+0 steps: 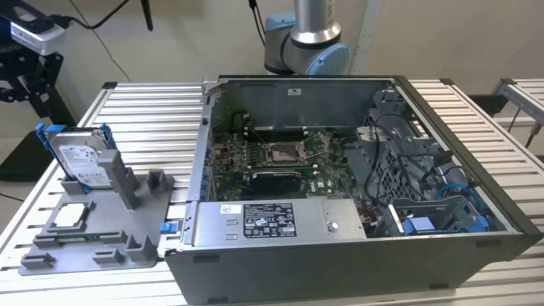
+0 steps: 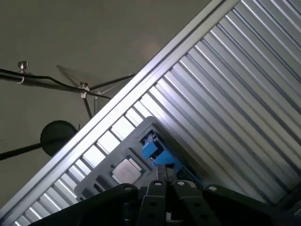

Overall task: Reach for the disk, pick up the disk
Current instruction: 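Pick up the disk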

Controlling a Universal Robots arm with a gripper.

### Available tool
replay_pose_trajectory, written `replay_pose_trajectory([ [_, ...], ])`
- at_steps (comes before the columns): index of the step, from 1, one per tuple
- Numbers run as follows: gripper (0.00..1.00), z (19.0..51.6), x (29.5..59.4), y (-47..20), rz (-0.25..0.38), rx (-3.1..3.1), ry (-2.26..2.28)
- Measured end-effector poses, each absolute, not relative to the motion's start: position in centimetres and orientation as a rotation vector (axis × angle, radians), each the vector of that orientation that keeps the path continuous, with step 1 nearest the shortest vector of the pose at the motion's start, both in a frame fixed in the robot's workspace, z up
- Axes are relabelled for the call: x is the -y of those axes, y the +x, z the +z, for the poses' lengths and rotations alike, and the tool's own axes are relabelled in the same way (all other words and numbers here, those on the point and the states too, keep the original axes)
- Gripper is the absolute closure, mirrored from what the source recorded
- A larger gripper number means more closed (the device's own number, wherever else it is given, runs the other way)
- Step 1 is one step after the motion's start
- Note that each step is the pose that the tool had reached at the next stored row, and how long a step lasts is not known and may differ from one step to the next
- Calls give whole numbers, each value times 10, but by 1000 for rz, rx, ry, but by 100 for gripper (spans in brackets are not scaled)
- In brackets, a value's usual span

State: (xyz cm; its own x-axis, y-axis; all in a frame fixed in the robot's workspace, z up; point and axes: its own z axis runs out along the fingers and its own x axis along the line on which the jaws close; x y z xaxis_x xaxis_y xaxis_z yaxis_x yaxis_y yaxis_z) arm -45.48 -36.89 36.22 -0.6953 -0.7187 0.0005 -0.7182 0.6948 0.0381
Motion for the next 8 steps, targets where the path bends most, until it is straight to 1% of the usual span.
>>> replay_pose_trajectory([
  [8, 100, 362, 369, -455, -53, 2780, 1423],
])
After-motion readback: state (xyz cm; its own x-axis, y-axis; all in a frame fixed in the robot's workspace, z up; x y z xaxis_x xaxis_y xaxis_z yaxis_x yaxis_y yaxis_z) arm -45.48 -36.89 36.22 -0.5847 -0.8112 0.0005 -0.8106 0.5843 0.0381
